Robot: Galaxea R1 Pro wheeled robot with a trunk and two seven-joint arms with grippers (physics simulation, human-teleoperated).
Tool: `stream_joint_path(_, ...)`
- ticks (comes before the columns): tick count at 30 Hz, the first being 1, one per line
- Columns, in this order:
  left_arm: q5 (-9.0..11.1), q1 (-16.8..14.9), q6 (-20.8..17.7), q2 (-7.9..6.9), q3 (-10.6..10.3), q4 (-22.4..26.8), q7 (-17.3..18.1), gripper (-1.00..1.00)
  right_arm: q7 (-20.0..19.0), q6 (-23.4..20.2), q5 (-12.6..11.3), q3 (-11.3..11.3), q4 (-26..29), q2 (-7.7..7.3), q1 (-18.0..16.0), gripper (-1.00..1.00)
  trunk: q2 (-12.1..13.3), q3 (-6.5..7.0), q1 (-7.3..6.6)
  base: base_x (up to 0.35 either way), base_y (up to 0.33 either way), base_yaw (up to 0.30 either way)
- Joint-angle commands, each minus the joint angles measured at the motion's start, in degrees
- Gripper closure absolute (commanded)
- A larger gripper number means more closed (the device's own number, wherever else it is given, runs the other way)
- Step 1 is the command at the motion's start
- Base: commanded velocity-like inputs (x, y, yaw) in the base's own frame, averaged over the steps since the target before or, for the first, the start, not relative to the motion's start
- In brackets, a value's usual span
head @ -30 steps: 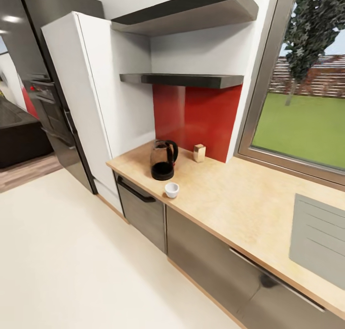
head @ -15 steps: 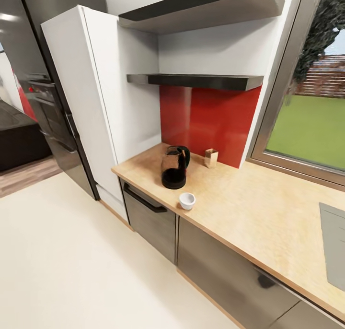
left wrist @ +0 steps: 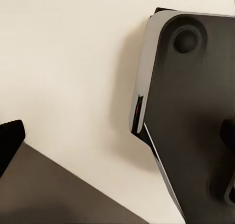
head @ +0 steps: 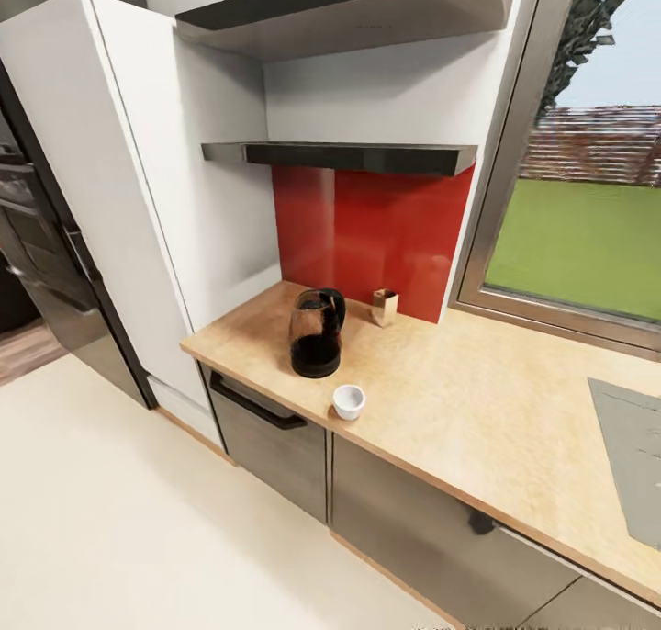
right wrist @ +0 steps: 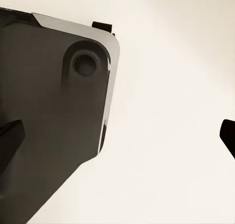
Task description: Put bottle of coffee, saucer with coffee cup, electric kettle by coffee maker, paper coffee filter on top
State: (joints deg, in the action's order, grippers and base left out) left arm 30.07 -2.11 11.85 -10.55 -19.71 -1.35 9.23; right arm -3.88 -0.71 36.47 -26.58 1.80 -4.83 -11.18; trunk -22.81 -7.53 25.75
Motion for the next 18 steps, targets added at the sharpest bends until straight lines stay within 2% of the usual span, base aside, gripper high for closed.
stream_joint_path(1,0.6,-0.1,0.2,0.03,-0.4,-0.1,0.3,-1.0,-0.3,-0.1,0.4,-0.5,0.0,0.0,0.0,-1.0,-0.1,-0.11,0.04,0.032,0.03,-0.287)
stream_joint_path(18,0.7,0.0,0.3,0.43,-0.4,-0.1,0.3,-1.0,-0.3,-0.1,0.3,-0.6,0.0,0.05,0.0,-1.0,-0.1,-0.11,0.04,0.005,0.004,-0.288)
